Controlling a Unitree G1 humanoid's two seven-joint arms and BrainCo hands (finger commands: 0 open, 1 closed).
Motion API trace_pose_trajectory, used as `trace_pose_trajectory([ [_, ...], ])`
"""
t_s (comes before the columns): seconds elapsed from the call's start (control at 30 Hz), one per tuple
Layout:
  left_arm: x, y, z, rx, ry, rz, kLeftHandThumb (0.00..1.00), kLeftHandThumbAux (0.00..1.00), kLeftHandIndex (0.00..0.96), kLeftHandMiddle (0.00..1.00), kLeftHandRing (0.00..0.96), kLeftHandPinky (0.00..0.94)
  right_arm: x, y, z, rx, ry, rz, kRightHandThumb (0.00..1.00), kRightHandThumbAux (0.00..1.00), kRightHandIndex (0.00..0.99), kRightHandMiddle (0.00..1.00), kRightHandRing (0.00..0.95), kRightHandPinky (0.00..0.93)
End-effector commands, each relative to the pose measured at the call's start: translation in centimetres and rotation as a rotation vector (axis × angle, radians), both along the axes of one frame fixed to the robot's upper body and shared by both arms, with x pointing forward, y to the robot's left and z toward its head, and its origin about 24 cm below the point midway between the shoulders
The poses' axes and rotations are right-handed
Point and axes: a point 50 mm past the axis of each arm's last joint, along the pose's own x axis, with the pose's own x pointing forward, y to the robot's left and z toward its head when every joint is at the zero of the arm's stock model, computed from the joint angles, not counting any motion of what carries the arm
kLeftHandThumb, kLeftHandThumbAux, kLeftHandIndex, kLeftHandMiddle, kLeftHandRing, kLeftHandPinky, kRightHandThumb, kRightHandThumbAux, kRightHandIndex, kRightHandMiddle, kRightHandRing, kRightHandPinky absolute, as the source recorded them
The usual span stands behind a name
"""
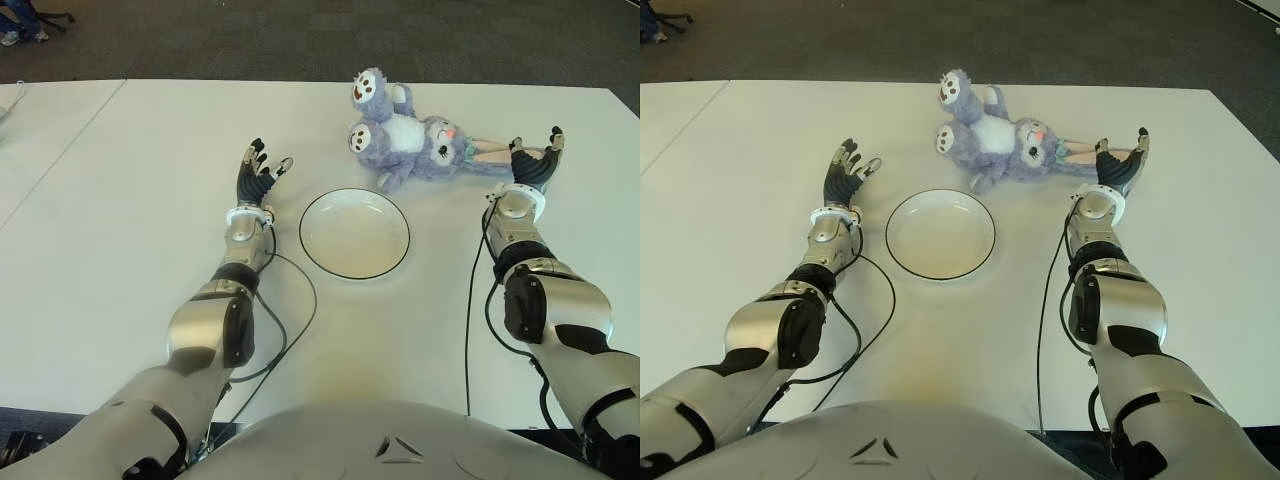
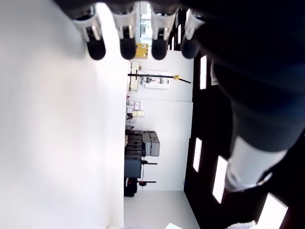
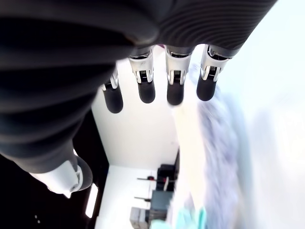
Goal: Put the doll into the plate.
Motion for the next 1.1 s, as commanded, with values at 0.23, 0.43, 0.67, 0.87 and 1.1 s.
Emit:
trace_pose_trajectory([
  [0.23, -6.9, -1.5, -8.3, -0.109, 0.416, 0.004, 0.015, 0.679, 0.000, 0.000, 0.000, 0.019, -0.2, -1.9, 0.9, -0.082, 0.055, 0.030, 0.558, 0.684, 0.070, 0.000, 0.000, 0.000],
  [0.43, -6.9, -1.5, -8.3, -0.081, 0.434, 0.003, 0.005, 0.661, 0.003, 0.010, 0.007, 0.037, 0.0, -2.3, 1.4, -0.115, 0.067, 0.032, 0.550, 0.677, 0.086, 0.000, 0.000, 0.000],
  [0.67, -6.9, -1.2, -8.2, -0.122, 0.393, 0.004, 0.000, 0.626, 0.009, 0.013, 0.012, 0.031, 0.1, -2.6, 2.0, -0.133, 0.065, 0.027, 0.545, 0.674, 0.097, 0.000, 0.000, 0.000],
  [0.87, -7.2, -1.3, -8.5, -0.102, 0.429, 0.008, 0.000, 0.623, 0.009, 0.015, 0.012, 0.021, 0.4, -3.4, 3.6, -0.160, 0.042, 0.015, 0.545, 0.678, 0.103, 0.000, 0.000, 0.000],
  [1.1, -7.1, -1.5, -8.5, -0.118, 0.421, 0.008, 0.000, 0.608, 0.013, 0.019, 0.014, 0.029, 0.5, -4.6, 5.4, -0.272, 0.070, 0.034, 0.514, 0.669, 0.107, 0.000, 0.000, 0.000],
])
